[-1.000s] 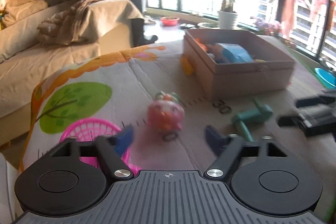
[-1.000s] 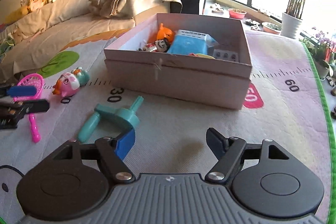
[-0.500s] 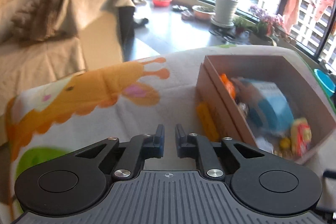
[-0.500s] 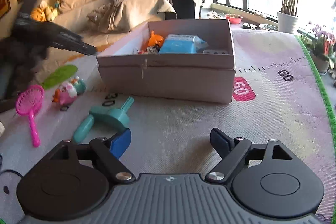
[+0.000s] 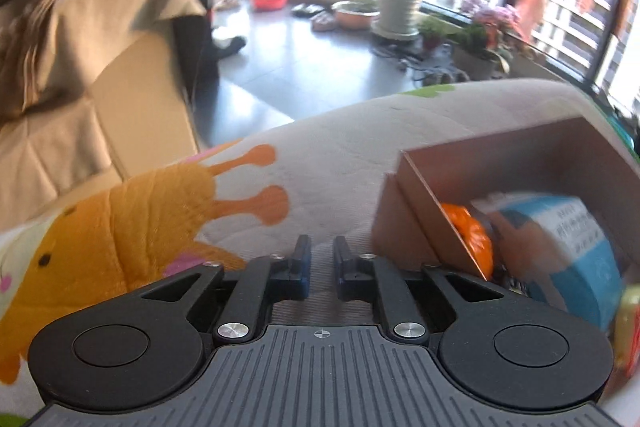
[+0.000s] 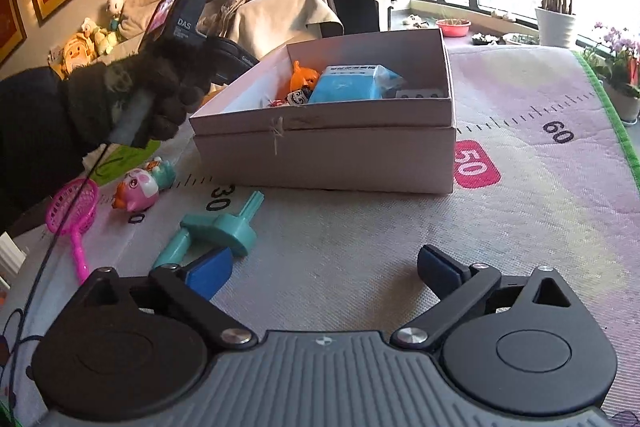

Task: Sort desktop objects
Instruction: 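Move the left tool past the pink box toward the yellow toy brick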

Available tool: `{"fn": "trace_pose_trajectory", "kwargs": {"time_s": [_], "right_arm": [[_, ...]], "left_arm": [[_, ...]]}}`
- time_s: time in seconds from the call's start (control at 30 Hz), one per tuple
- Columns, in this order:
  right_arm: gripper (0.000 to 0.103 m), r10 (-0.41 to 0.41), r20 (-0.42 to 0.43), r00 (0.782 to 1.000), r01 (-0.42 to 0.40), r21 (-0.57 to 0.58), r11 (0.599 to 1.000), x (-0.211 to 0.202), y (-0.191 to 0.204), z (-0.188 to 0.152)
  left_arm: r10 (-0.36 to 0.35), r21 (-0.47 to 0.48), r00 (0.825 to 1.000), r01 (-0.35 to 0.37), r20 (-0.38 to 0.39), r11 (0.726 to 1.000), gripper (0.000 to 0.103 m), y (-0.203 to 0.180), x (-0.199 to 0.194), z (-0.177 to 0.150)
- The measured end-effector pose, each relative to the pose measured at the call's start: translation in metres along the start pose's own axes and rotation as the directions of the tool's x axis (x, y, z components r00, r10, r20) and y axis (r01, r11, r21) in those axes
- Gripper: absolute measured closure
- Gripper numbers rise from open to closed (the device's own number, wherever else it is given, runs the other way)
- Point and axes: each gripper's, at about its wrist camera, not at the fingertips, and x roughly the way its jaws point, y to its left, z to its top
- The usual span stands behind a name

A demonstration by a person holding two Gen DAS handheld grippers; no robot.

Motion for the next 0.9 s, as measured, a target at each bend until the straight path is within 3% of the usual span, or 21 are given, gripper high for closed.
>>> {"fn": "trace_pose_trajectory", "kwargs": {"time_s": [0.17, 0.37, 0.5, 0.63, 0.7, 0.9], "right_arm": [[0.003, 0.003, 0.005, 1.0, -0.003, 0.015, 1.0, -0.001, -0.001, -0.001], [0.003, 0.002, 0.009, 1.0, -0.002, 0.02, 1.0, -0.002, -0.001, -0.001], [0.003, 0.002, 0.012, 1.0, -0.002, 0.023, 1.0, -0.003, -0.002, -0.002], [0.003, 0.001, 0.018, 1.0, -0.001, 0.023, 1.0, -0.004, -0.001, -0.002], [0.003, 0.003, 0.016, 1.0, -0.003, 0.023, 1.0, -0.004, -0.001, -0.002], [0.003, 0.007, 0.015, 1.0, -0.007, 0.027, 1.0, -0.003, -0.001, -0.002]], "left_arm": [[-0.037, 0.123, 0.999, 0.037, 0.0, 0.992, 0.094, -0.012, -0.02, -0.02], [-0.083, 0.271, 0.995, 0.093, -0.049, 0.958, 0.093, -0.044, -0.07, -0.068], [-0.119, 0.333, 0.99, 0.136, -0.07, 0.933, 0.082, -0.066, -0.102, -0.097], [-0.029, 0.319, 1.0, 0.025, 0.007, 0.947, 0.06, -0.069, -0.106, -0.096], [-0.007, 0.308, 0.999, -0.009, 0.05, 0.951, 0.06, -0.063, -0.102, -0.089], [-0.078, 0.258, 0.996, 0.062, 0.052, 0.964, 0.058, -0.042, -0.081, -0.071]]}}
